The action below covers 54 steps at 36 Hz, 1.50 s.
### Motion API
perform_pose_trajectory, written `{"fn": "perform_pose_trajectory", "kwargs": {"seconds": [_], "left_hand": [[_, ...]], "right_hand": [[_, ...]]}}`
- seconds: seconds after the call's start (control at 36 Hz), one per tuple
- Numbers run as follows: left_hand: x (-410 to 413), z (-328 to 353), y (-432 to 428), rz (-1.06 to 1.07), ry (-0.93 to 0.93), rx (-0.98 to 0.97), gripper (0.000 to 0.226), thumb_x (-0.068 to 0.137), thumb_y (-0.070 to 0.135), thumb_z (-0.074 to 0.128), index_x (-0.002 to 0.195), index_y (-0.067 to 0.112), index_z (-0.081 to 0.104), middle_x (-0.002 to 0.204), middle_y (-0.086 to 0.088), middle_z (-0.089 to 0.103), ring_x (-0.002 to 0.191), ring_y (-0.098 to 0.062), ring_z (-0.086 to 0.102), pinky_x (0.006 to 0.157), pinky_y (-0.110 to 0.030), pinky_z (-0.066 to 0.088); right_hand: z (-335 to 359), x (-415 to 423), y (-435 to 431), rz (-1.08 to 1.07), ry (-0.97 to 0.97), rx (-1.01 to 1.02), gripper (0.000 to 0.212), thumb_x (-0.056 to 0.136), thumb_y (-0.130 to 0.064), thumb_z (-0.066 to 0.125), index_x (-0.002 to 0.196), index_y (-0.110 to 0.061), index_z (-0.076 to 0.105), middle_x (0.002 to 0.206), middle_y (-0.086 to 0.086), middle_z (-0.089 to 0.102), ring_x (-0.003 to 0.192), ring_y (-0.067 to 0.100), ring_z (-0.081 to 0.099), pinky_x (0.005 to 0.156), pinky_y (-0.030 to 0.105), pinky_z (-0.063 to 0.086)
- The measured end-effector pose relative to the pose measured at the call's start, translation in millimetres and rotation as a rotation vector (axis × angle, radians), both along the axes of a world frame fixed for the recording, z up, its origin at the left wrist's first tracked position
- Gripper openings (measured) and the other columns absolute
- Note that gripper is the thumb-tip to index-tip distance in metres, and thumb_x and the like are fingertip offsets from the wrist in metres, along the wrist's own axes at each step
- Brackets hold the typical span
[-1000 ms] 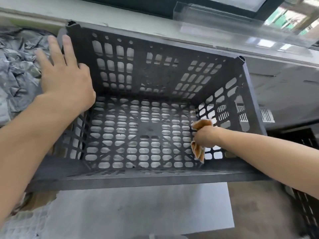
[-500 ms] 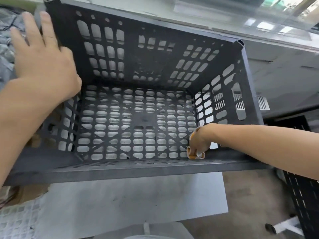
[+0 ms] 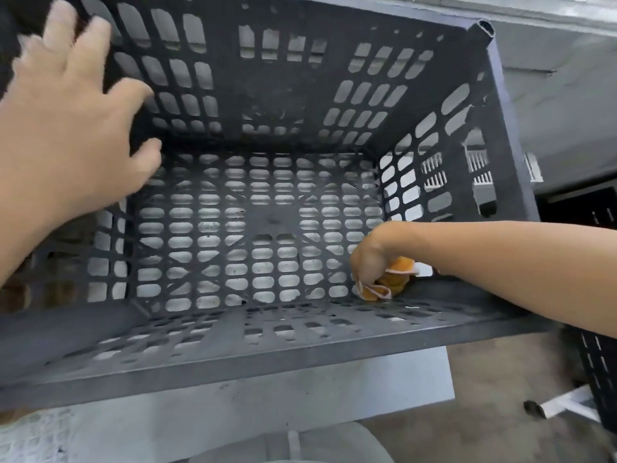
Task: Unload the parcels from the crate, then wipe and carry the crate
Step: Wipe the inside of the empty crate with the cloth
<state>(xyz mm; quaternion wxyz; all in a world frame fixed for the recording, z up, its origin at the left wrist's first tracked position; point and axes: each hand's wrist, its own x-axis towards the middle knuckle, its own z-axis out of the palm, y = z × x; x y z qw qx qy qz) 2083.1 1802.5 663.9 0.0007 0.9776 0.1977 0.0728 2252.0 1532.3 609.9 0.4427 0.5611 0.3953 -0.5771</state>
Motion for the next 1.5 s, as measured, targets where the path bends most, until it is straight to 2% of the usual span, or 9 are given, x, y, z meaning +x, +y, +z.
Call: {"fn": "perform_pose_trajectory", "kwargs": {"seconds": [0.08,0.19,0.33,0.67,0.86,1.03,1.28,1.39,1.5], "left_hand": [[1,-1,-4,-0.083,0.036,0.031,0.055,0.081,0.026,0.056,0.126,-0.006,0.054,0.144,-0.038,0.031,0.135,-0.057,0.021,0.11,-0.066,0.024],[1,-6,1,-0.1,0.162,0.095,0.06,0.076,0.027,0.072,0.123,-0.007,0.06,0.138,-0.043,0.038,0.133,-0.059,0.023,0.109,-0.067,0.025],[3,-8,7,-0.12,0.213,0.093,0.056,0.079,0.029,0.068,0.121,-0.007,0.061,0.135,-0.041,0.04,0.131,-0.057,0.024,0.108,-0.067,0.028],[4,3,-5,-0.024,0.423,-0.208,0.065,0.092,0.044,0.055,0.148,0.015,0.039,0.158,-0.019,0.021,0.149,-0.033,-0.001,0.12,-0.048,0.011],[3,6,-6,-0.003,0.529,-0.276,0.061,0.096,0.042,0.051,0.15,0.018,0.035,0.161,-0.016,0.015,0.15,-0.03,-0.006,0.12,-0.046,0.009],[2,3,-5,-0.013,0.587,-0.286,0.059,0.098,0.041,0.049,0.15,0.017,0.034,0.159,-0.015,0.018,0.15,-0.03,-0.004,0.12,-0.047,0.013],[1,-4,-7,-0.072,0.691,-0.228,0.06,0.099,0.043,0.046,0.151,0.016,0.031,0.158,-0.016,0.021,0.149,-0.032,-0.001,0.119,-0.048,0.018],[0,-6,-11,-0.122,0.743,-0.216,0.061,0.099,0.044,0.045,0.151,0.016,0.029,0.159,-0.014,0.018,0.15,-0.031,-0.004,0.12,-0.047,0.016],[-2,-4,-8,-0.12,0.757,-0.222,0.062,0.099,0.044,0.045,0.152,0.017,0.027,0.16,-0.014,0.016,0.15,-0.031,-0.005,0.121,-0.047,0.014]], "right_hand": [[-4,1,5,-0.155,-0.008,0.086,0.028,0.096,-0.003,0.04,0.078,-0.009,0.061,0.058,0.002,0.06,0.053,0.011,0.057,0.053,0.024,0.046],[-13,-10,15,-0.114,-0.026,0.11,0.033,0.098,-0.005,0.036,0.072,-0.013,0.054,0.072,0.004,0.053,0.063,0.019,0.051,0.054,0.027,0.041],[-19,-27,24,-0.096,-0.013,0.22,0.017,0.1,-0.009,0.036,0.092,-0.007,0.051,0.081,0.005,0.046,0.085,0.026,0.047,0.068,0.031,0.041],[-33,-79,81,-0.664,0.07,0.559,0.025,0.097,-0.012,0.039,0.101,-0.005,0.063,0.09,0.009,0.062,0.082,0.026,0.06,0.074,0.033,0.054],[-38,-113,108,-0.535,0.165,0.562,0.029,0.096,-0.009,0.038,0.109,0.0,0.063,0.109,0.017,0.063,0.096,0.032,0.06,0.083,0.037,0.052],[-33,-133,133,-0.748,0.381,0.694,0.034,0.104,-0.024,0.039,0.123,-0.005,0.06,0.111,0.012,0.064,0.1,0.029,0.06,0.089,0.035,0.049],[-55,-154,128,-0.025,0.499,0.89,0.049,0.095,-0.004,0.045,0.142,-0.018,0.041,0.11,0.013,0.064,0.095,0.03,0.058,0.079,0.032,0.044],[-57,-140,118,-0.04,0.535,0.786,0.043,0.092,-0.002,0.044,0.13,-0.021,0.047,0.115,0.011,0.062,0.098,0.031,0.058,0.088,0.044,0.049],[-49,-108,108,-0.004,0.496,0.641,0.041,0.092,0.001,0.043,0.128,-0.018,0.05,0.097,-0.003,0.052,0.091,0.022,0.049,0.076,0.032,0.039]]}}
